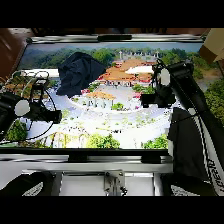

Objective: Fold the shirts.

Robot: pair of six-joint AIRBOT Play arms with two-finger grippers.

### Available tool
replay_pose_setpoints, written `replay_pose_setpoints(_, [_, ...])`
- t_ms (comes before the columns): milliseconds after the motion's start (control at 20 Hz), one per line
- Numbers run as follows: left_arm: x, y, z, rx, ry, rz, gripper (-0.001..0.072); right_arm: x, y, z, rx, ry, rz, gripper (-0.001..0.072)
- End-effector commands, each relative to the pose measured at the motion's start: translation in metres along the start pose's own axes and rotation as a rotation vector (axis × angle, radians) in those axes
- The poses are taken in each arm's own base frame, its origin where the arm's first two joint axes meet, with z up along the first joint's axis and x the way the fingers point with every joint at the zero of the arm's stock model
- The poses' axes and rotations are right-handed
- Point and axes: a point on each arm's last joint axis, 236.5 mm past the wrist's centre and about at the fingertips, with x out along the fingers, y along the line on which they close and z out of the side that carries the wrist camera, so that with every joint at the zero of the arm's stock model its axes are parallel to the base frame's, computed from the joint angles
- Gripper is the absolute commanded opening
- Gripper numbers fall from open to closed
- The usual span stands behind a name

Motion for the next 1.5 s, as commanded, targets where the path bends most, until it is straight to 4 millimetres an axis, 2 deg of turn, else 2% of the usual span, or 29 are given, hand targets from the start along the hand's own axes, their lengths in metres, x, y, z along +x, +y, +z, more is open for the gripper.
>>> replay_pose_setpoints(0, [0.000, 0.000, 0.000, 0.000, -0.001, 0.000, 0.0707, 0.000, 0.000, 0.000, 0.000, 0.000, 0.000, 0.0674])
replay_pose_setpoints(750, [0.000, -0.001, 0.003, 0.001, -0.014, -0.005, 0.0707, 0.000, 0.000, 0.000, 0.000, 0.000, 0.000, 0.0674])
replay_pose_setpoints(850, [-0.001, -0.006, 0.027, -0.001, -0.113, -0.026, 0.0707, 0.000, 0.001, 0.001, 0.005, -0.002, 0.003, 0.0674])
replay_pose_setpoints(900, [-0.003, -0.011, 0.043, -0.006, -0.181, -0.047, 0.0707, 0.000, 0.002, 0.004, 0.006, -0.016, 0.007, 0.0674])
replay_pose_setpoints(1000, [-0.007, -0.025, 0.062, -0.038, -0.261, -0.109, 0.0707, 0.000, 0.004, 0.012, 0.004, -0.052, 0.016, 0.0674])
replay_pose_setpoints(1100, [-0.002, -0.028, 0.088, -0.042, -0.327, -0.120, 0.0708, -0.001, -0.003, 0.016, -0.011, -0.067, -0.016, 0.0673])
replay_pose_setpoints(1250, [0.031, -0.016, 0.141, -0.045, -0.299, -0.085, 0.0709, -0.002, -0.002, 0.029, -0.012, -0.121, -0.008, 0.0673])
replay_pose_setpoints(1350, [0.063, 0.001, 0.187, -0.076, -0.273, -0.063, 0.0709, -0.002, 0.003, 0.030, -0.011, -0.129, 0.009, 0.0674])
replay_pose_setpoints(1450, [0.104, 0.009, 0.216, -0.119, -0.197, -0.070, 0.0709, -0.002, 0.005, 0.029, -0.009, -0.125, 0.022, 0.0673])
